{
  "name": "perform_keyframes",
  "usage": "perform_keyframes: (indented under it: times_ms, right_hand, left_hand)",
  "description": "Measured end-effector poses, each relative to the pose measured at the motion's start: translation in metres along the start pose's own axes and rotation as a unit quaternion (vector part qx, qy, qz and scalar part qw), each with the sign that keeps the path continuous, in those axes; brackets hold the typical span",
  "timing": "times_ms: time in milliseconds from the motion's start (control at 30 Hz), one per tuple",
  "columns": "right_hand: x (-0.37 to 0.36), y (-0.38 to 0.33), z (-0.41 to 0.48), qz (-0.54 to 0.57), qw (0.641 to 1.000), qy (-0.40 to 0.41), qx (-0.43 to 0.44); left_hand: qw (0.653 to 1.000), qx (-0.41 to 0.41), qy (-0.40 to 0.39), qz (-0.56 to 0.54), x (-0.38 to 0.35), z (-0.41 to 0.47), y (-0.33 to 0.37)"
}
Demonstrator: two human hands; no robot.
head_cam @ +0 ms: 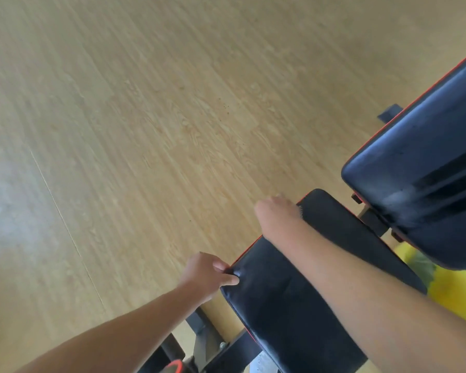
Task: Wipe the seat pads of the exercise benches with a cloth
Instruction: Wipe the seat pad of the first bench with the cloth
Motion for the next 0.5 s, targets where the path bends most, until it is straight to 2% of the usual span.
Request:
perform_keyframes:
  times_ms: [100,200,267,333,433,500]
  right_hand:
    - [-0.063,-0.078,-0.035,-0.013,0.990,-0.097,0.104]
    - [-0.069,-0.080,-0.044,-0.033,0.983,-0.093,0.156]
    - [-0.042,-0.036,-0.024,-0.026,0.992,-0.061,0.106]
    - [0.002,0.028,0.004,-0.012,1.000,0.012,0.010]
    - [0.053,0.106,0.015,0.038,0.986,0.126,-0.103]
    - [0.044,0.132,-0.012,0.073,0.977,0.134,-0.146]
  left_hand:
    - [0.998,0.007,0.027,0.057,-0.002,0.002,-0.001]
    - [0.998,0.011,0.025,0.065,-0.002,0.003,-0.003]
    - [1.000,0.003,0.004,0.019,-0.002,0.003,-0.003]
    - [1.000,0.003,-0.006,-0.012,-0.002,0.003,-0.003]
    - [1.000,0.004,0.004,-0.007,-0.003,0.005,-0.006]
    - [1.000,0.001,0.004,-0.001,-0.004,0.006,-0.006]
Point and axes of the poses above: each hand's wrist, its own z-axis towards the middle knuckle, its own x-axis out of the back of the hand, y = z × x, the point moved 4 cm from there along z, towards the middle knuckle, and after that the axes turned 8 degrees about z, right-handed, at the moved point
